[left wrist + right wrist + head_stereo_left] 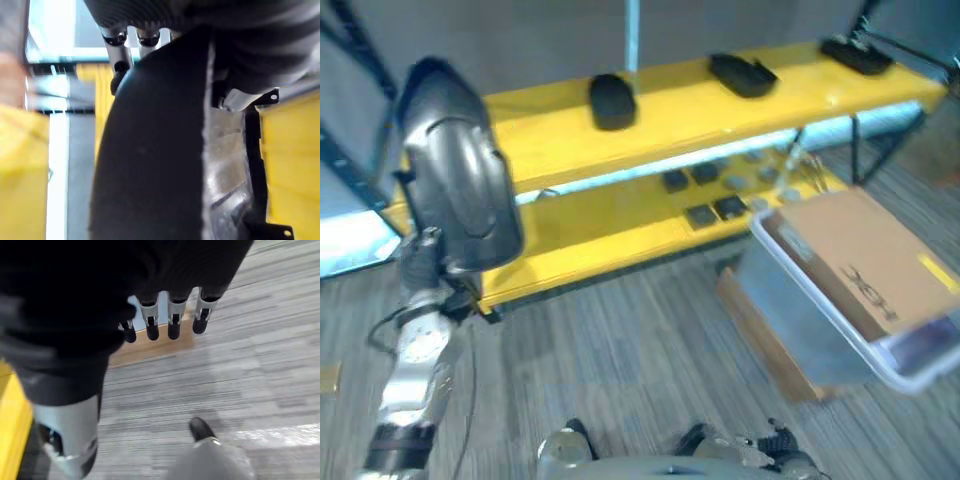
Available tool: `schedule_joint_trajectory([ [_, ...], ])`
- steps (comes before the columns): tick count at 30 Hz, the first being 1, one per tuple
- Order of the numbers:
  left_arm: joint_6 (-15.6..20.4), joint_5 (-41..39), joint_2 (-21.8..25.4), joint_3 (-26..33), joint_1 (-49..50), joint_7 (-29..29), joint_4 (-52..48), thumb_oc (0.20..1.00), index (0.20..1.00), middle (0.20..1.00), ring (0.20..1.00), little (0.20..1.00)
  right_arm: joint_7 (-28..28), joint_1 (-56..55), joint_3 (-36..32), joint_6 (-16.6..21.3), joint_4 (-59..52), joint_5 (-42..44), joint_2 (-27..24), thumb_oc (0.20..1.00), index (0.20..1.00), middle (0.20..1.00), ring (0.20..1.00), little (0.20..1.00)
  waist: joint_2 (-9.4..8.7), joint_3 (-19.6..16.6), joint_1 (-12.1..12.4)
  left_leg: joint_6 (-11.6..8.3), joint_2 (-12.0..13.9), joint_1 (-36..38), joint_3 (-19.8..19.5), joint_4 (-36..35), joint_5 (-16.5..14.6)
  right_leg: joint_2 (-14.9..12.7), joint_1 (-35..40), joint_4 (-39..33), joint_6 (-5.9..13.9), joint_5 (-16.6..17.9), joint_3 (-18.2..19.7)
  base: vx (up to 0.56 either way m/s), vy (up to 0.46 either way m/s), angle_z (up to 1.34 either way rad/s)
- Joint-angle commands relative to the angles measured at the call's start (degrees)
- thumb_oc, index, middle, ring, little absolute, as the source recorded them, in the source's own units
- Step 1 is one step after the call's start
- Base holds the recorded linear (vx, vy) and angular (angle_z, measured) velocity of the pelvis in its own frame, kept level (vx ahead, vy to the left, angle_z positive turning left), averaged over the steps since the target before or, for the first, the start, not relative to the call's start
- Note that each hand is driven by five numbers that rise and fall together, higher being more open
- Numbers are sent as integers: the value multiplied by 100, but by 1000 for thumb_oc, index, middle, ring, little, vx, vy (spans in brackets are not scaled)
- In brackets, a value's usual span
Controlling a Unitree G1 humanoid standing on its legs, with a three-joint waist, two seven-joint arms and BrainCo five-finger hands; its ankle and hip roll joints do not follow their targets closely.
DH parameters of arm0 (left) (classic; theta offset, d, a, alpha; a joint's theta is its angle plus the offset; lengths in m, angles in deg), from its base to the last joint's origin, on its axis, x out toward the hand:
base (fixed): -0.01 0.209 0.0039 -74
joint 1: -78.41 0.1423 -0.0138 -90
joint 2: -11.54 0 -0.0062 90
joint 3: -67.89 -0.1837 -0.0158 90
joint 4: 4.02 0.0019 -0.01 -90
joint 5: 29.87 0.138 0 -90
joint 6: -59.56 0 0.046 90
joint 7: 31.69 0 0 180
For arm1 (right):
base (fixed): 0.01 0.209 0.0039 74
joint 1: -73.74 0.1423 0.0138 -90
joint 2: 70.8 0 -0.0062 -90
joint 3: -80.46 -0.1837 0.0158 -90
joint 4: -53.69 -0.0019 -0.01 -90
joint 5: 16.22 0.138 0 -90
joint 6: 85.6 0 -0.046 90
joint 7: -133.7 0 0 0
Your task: Move parts from the plastic box to the shelf.
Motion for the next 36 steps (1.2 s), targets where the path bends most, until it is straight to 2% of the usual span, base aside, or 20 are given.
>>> schedule_joint_trajectory([
  [1, 526, -74, 87, 233, -247, 293, -385, 200, 200, 200, 200, 200, -32, -125, 5, -30, -101, 268, -52, 1000, 1000, 1000, 1000, 1000, 348, -101, 174, -85, 324, -494, -187, -713, 709, 799, 1544, -474, 345, -784, -539, 91, 181, 5],
  [2, 618, -85, 68, 274, -205, 375, -325, 200, 200, 200, 200, 200, -22, -102, -8, -55, -72, 414, -29, 1000, 1000, 1000, 1000, 1000, 340, -129, 236, 4, 200, -507, -242, -724, 633, 752, 1601, -337, 380, -894, -491, 113, 236, 8],
  [3, 682, -56, 69, 257, -209, 434, -294, 200, 200, 200, 200, 200, -5, -92, -74, -57, 8, 516, 26, 1000, 1000, 1000, 1000, 1000, 353, -128, 250, 143, 64, -561, -275, -699, 528, 580, 1550, 193, 438, -906, -397, 111, 237, 33],
  [4, 691, -61, 73, 244, -225, 439, -284, 200, 200, 200, 200, 200, 0, -90, -88, -52, 28, 533, 42, 1000, 1000, 1000, 1000, 1000, 350, -123, 247, 181, 28, -574, -283, -684, 490, 518, 1507, 336, 465, -913, -367, 205, 328, 76],
  [5, 755, -58, 123, 106, -354, 537, -167, 200, 200, 200, 200, 200, 62, -112, -201, -32, 154, 574, 111, 1000, 1000, 1000, 1000, 1000, 364, -15, 79, 449, -250, -543, -580, -625, 201, 339, 929, 1514, 599, -735, 302, 201, 235, 92],
  [7, 748, -137, 179, -51, -471, 522, -118, 200, 200, 200, 200, 200, 124, -112, -248, -13, 275, 612, 161, 1000, 1000, 1000, 1000, 1000, 363, 99, -126, 539, -431, -375, -906, -701, 72, 456, 385, 1916, 637, -595, 914, 187, 131, 80],
  [8, 716, -208, 198, -95, -515, 490, -121, 200, 200, 200, 200, 200, 159, -93, -253, 0, 322, 586, 171, 1000, 1000, 1000, 1000, 1000, 369, 138, -182, 538, -469, -304, -997, -759, 70, 498, 245, 1961, 627, -581, 1066, 118, -48, 45],
  [9, 699, -200, 207, -227, -607, 397, -136, 200, 200, 200, 200, 200, 256, -88, -279, 72, 412, 575, 172, 1000, 1000, 1000, 1000, 1000, 365, 218, -322, 471, -510, -159, -1226, -847, 69, 673, 18, 1589, 592, -489, 1406, 87, -111, 57],
  [10, 711, -175, 208, -321, -684, 332, -121, 200, 200, 200, 200, 200, 320, -88, -295, 128, 478, 592, 166, 1000, 1000, 1000, 1000, 1000, 368, 272, -402, 428, -515, -71, -1357, -899, 68, 791, -46, 1305, 579, -426, 1550, 1, -203, 62],
  [11, 742, -127, 191, -444, -808, 289, -104, 200, 200, 200, 200, 200, 389, -88, -315, 235, 571, 679, 147, 1000, 1000, 1000, 1000, 1000, 353, 331, -495, 392, -477, -84, -1431, -892, 167, 995, -64, 624, 468, -260, 1625, -3, -244, 95],
  [12, 705, -74, 132, -579, -957, 215, -129, 200, 200, 200, 200, 200, 477, -110, -349, 306, 628, 729, 108, 1000, 1000, 1000, 1000, 1000, 304, 351, -588, 353, -513, -65, -1612, -909, 176, 1156, 20, 121, 447, -239, 1787, 5, -286, 70],
  [13, 641, -67, 90, -713, -1079, 99, -156, 200, 200, 200, 200, 200, 574, -115, -390, 356, 743, 697, 105, 1000, 1000, 1000, 1000, 1000, 209, 341, -648, 381, -584, -91, -1770, -868, 185, 1173, -33, -73, 547, 132, 1972, 109, -276, 47],
  [16, 569, -14, -24, -803, -1070, 116, -166, 200, 200, 200, 200, 200, 792, -83, -371, 434, 918, 955, 8, 1000, 1000, 1000, 1000, 1000, 139, 280, -557, 190, -463, -187, -1863, -784, 286, 1286, 375, -796, 378, 39, 1898, 86, -199, 41],
  [21, 431, -36, -205, -790, -840, 187, -392, 200, 200, 200, 200, 200, 1099, -166, -414, 300, 945, 1003, -12, 1000, 1000, 1000, 1000, 1000, 73, 167, -508, 102, -399, -158, -1831, -846, 322, 1333, 754, -1267, 305, 80, 1768, 70, -76, 14],
  [25, 269, 31, -197, -707, -762, 336, -490, 200, 200, 200, 200, 200, 1342, -288, -484, 528, 974, 1263, -15, 1000, 1000, 1000, 1000, 1000, 55, 88, -507, 78, -368, -85, -1789, -876, 311, 1337, 923, -1399, 309, 73, 1673, 77, -36, 12],
  [27, 234, -20, -187, -649, -740, 359, -459, 200, 200, 200, 200, 200, 1318, -328, -523, 495, 878, 1346, -9, 1000, 1000, 1000, 1000, 1000, 59, 30, -538, 68, -346, 11, -1713, -950, 286, 1333, 958, -1457, 310, 62, 1628, 57, -9, 11],
  [30, 254, -51, -148, -606, -650, 421, -427, 200, 200, 200, 200, 200, 1204, -406, -580, 696, 759, 1246, 54, 1000, 1000, 1000, 1000, 1000, 88, -35, -591, 65, -311, 78, -1614, -991, 263, 1354, 987, -1498, 321, 60, 1615, 44, -1, -8],
  [32, 266, -42, -164, -598, -638, 427, -411, 200, 200, 200, 200, 200, 1151, -416, -586, 674, 729, 1168, 62, 1000, 1000, 1000, 1000, 1000, 97, -48, -604, 68, -307, 93, -1603, -999, 254, 1357, 987, -1495, 321, 55, 1624, 26, 8, -6],
  [34, 282, -110, -152, -594, -608, 442, -376, 200, 200, 200, 200, 200, 1590, -433, -598, 400, 791, 1169, 96, 1000, 1000, 1000, 1000, 1000, 119, -59, -621, 68, -299, 128, -1583, -1012, 247, 1362, 991, -1486, 322, 49, 1634, 22, 14, -6],
  [36, 293, -128, -145, -584, -594, 492, -325, 200, 200, 200, 200, 200, 1755, -461, -561, 467, 842, 1282, 102, 1000, 1000, 1000, 1000, 1000, 117, -64, -622, 67, -304, 154, -1572, -1020, 237, 1353, 1015, -1486, 327, 41, 1624, 12, 7, -2],
])
